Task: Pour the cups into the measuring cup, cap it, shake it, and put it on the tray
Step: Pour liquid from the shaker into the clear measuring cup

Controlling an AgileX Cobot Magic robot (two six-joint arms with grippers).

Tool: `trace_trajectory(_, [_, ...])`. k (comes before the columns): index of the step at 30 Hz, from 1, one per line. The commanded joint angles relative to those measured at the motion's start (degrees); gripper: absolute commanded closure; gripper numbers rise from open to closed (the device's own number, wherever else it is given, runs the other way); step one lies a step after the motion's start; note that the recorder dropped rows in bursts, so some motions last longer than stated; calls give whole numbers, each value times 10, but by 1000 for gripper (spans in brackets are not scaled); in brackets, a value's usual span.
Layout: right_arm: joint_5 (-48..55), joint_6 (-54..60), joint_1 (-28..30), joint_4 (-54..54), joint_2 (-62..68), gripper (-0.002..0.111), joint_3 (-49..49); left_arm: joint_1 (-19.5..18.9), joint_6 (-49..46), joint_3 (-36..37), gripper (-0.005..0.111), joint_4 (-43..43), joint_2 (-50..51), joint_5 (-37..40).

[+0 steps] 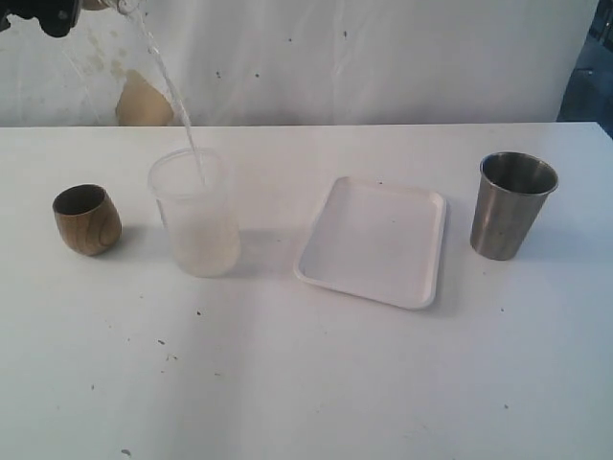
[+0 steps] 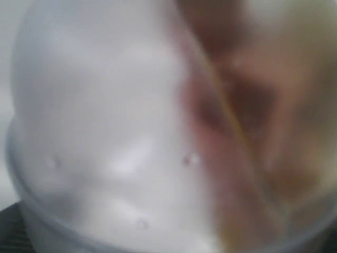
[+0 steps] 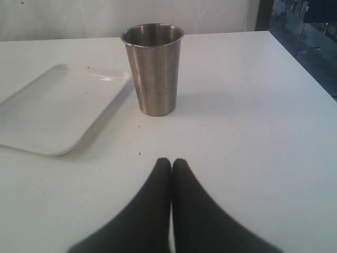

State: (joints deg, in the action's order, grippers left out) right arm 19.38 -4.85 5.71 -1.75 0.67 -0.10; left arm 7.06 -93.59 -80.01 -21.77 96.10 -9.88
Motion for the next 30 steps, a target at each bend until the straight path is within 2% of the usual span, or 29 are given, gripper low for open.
trace_trajectory(1, [-2,1,0,-2,0,108,1,0,18,-30,107,0,-14,-21])
trace_trajectory(9, [-2,1,0,-2,0,108,1,-1,23,-41,107,-1,-14,-20])
trace_trajectory(17, [-2,1,0,-2,0,108,1,-30,21,-41,107,-1,-14,-25])
trace_trajectory(30, [-2,1,0,-2,0,108,1,-30,26,-41,107,-12,-26,-40])
